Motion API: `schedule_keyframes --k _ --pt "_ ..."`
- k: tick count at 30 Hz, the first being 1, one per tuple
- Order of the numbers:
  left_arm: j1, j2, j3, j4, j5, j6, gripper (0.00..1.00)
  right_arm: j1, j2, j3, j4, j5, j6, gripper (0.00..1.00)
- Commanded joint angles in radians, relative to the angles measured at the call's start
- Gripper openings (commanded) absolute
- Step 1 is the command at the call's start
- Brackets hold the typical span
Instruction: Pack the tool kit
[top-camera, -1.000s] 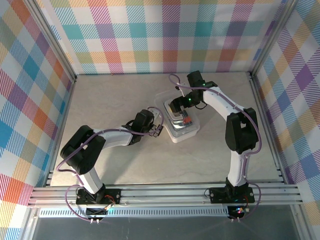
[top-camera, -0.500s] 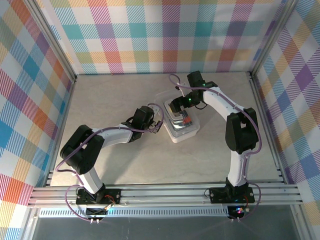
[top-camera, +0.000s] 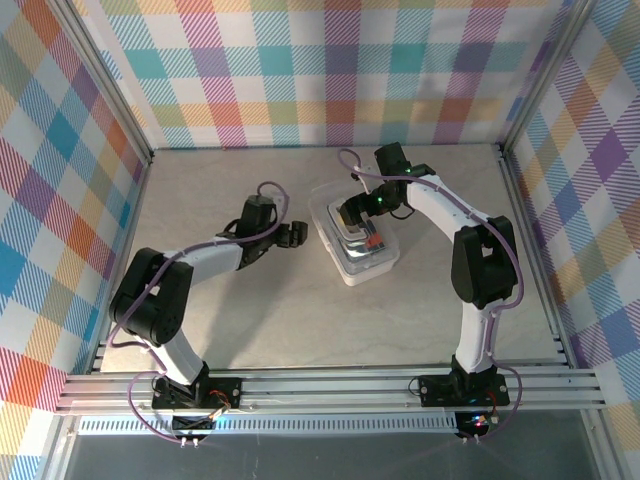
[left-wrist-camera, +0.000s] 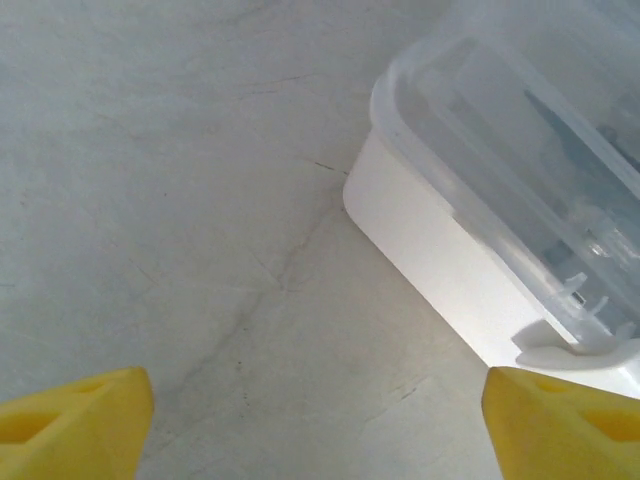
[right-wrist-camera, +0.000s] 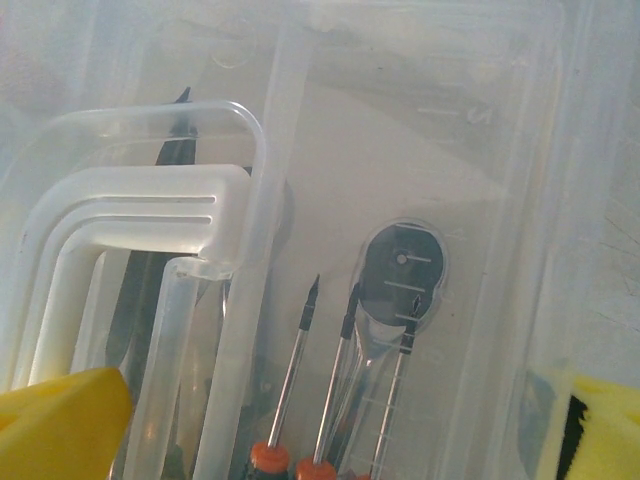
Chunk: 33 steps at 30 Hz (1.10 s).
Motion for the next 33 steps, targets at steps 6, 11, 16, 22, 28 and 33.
schedule_keyframes --k 6,11,16,22,28,33 --pt "0.035 0.026 -0.071 0.230 0.416 -0.382 0.70 0.020 0.072 -0.084 -0.133 0.048 -0.031 0.99" --pt "0.032 0.030 -0.080 0.264 0.451 -0.452 0.69 0.019 0.076 -0.083 -0.132 0.048 -0.032 0.99" --pt "0.006 0.072 -0.053 0.257 0.452 -0.462 0.68 0.020 0.083 -0.070 -0.136 0.045 -0.028 0.99" --pt "-0.016 0.149 -0.038 0.344 0.443 -0.510 0.67 0.020 0.083 -0.070 -0.141 0.048 -0.028 0.99" --pt "-0.016 0.172 -0.022 0.405 0.447 -0.538 0.67 0.020 0.083 -0.071 -0.142 0.047 -0.029 0.99" --pt "-0.016 0.174 -0.016 0.435 0.454 -0.552 0.67 0.020 0.089 -0.069 -0.142 0.045 -0.028 0.99"
